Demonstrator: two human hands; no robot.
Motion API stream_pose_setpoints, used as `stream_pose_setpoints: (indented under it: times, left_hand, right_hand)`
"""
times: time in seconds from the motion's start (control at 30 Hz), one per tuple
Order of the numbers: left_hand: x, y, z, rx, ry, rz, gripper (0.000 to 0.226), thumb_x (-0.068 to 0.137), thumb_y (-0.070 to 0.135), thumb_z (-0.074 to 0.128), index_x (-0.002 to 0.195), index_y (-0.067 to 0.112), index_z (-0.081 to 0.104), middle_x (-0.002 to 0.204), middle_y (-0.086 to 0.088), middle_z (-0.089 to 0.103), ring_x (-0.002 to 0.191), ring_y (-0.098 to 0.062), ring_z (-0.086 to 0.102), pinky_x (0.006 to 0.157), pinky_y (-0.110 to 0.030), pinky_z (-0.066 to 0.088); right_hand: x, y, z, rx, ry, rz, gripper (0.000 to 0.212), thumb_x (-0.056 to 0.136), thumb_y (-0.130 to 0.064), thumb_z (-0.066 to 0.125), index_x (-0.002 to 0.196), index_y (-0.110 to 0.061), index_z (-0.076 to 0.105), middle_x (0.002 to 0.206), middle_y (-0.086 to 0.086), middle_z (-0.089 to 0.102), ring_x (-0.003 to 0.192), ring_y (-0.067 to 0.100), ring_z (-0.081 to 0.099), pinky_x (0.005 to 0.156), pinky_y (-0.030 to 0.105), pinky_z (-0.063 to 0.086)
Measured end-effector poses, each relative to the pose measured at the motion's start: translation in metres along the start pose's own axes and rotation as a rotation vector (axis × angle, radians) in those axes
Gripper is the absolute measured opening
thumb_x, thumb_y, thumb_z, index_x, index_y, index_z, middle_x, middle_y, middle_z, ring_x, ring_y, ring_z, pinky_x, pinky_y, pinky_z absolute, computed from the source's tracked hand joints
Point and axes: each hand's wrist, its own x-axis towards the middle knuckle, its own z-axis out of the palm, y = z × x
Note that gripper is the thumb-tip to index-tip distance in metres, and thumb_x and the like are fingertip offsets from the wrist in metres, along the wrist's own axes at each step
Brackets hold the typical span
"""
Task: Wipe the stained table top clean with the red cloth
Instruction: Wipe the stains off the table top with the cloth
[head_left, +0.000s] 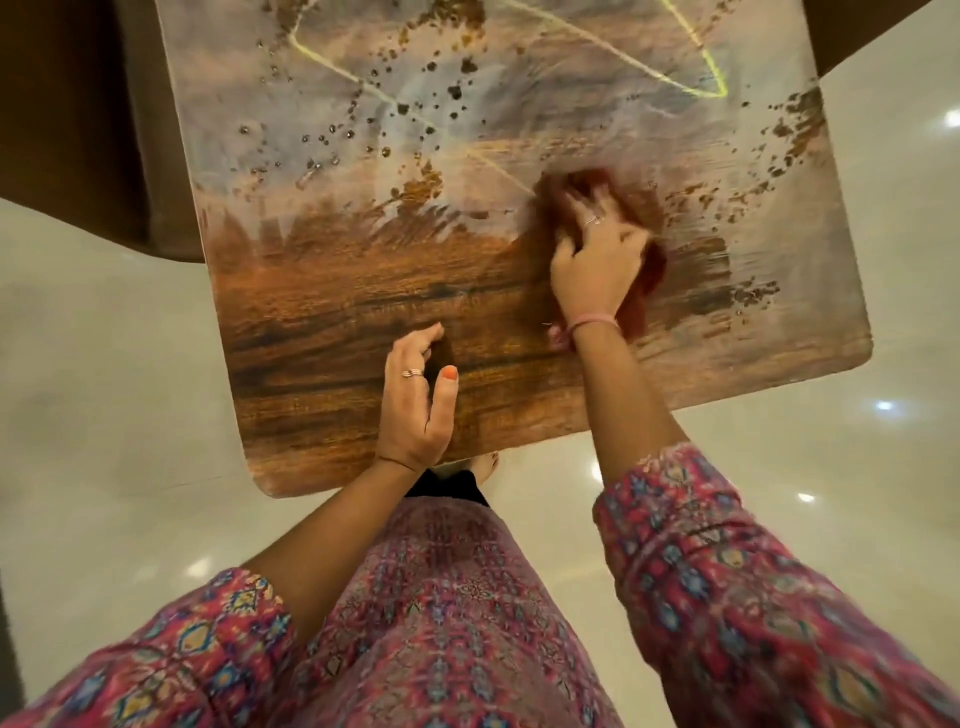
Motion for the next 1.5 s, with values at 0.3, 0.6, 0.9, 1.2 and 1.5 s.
stream_pose_setpoints:
  times: [0.3, 0.6, 0.9, 1.2, 1.5]
  left_hand:
    - [0.0, -0.001, 0.0, -0.142, 0.015, -0.031, 0.033, 0.094, 0.031, 0.037, 0.115, 0.008, 0.046, 0.115, -0.008, 0.043, 0.113, -0.023, 0.048, 0.099, -0.035, 0.042]
    - [0.0, -0.003, 0.0, -0.151, 0.004, -0.058, 0.042, 0.094, 0.03, 0.036, 0.119, -0.002, 0.048, 0.117, -0.009, 0.044, 0.111, -0.018, 0.048, 0.099, -0.029, 0.04]
    - [0.001, -0.001, 0.002, -0.06, 0.026, -0.044, 0.04, 0.094, 0.032, 0.036, 0.119, 0.003, 0.05, 0.116, -0.002, 0.043, 0.108, -0.017, 0.048, 0.097, -0.031, 0.043]
    - [0.002, -0.002, 0.004, -0.069, 0.02, -0.023, 0.04, 0.095, 0.03, 0.035, 0.119, 0.001, 0.049, 0.117, -0.002, 0.042, 0.11, -0.018, 0.047, 0.098, -0.037, 0.043]
    - [0.0, -0.001, 0.006, -0.019, 0.037, -0.009, 0.039, 0.095, 0.03, 0.037, 0.117, 0.001, 0.05, 0.115, -0.003, 0.042, 0.107, -0.02, 0.048, 0.097, -0.034, 0.043]
  right_hand:
    - [-0.02, 0.049, -0.024, -0.017, -0.189, -0.364, 0.049, 0.08, -0.006, 0.052, 0.125, -0.024, 0.061, 0.137, -0.004, 0.055, 0.114, 0.022, 0.051, 0.094, 0.029, 0.031]
    - [-0.113, 0.022, -0.01, 0.059, -0.297, -0.528, 0.051, 0.074, -0.009, 0.048, 0.12, -0.025, 0.063, 0.132, -0.004, 0.056, 0.098, 0.03, 0.053, 0.086, 0.038, 0.042]
    - [-0.037, 0.042, -0.021, -0.021, 0.075, 0.176, 0.04, 0.087, -0.017, 0.052, 0.127, -0.02, 0.06, 0.137, 0.002, 0.05, 0.113, 0.034, 0.049, 0.096, 0.03, 0.032]
    - [-0.141, 0.106, -0.046, -0.004, -0.122, -0.281, 0.05, 0.073, -0.005, 0.045, 0.114, -0.021, 0.069, 0.128, 0.002, 0.06, 0.103, 0.033, 0.055, 0.088, 0.041, 0.041]
    - [-0.134, 0.072, -0.031, 0.05, 0.061, 0.116, 0.046, 0.078, -0.006, 0.055, 0.121, -0.021, 0.064, 0.129, 0.006, 0.055, 0.109, 0.031, 0.05, 0.096, 0.032, 0.033]
